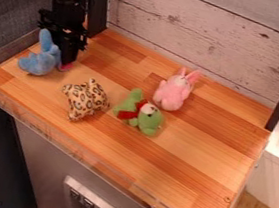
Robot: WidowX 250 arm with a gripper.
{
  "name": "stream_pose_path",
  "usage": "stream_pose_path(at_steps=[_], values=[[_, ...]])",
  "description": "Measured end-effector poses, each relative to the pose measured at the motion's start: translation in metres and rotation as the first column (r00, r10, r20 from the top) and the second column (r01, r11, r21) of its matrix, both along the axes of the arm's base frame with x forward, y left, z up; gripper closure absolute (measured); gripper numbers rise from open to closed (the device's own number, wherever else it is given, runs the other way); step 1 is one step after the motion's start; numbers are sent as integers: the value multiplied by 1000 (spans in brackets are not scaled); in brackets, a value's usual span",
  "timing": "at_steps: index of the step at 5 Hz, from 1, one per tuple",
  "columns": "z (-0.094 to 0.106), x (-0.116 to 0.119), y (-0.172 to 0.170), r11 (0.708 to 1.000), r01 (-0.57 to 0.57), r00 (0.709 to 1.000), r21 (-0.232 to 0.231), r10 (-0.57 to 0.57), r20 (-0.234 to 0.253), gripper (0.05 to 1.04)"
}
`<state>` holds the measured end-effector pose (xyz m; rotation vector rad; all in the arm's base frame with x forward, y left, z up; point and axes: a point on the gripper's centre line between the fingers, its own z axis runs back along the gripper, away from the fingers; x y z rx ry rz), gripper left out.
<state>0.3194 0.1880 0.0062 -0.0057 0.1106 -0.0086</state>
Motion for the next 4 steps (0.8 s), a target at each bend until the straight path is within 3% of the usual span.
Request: stream_pose_path(at_steps=[1, 2, 4], values=[[0, 0, 0, 1000, 4, 1000, 1, -4, -1, 832], [1, 3, -1, 1000, 9, 1000, 0, -9, -5, 914], [2, 10, -4, 1000, 5, 1000, -1, -5, -11, 969]])
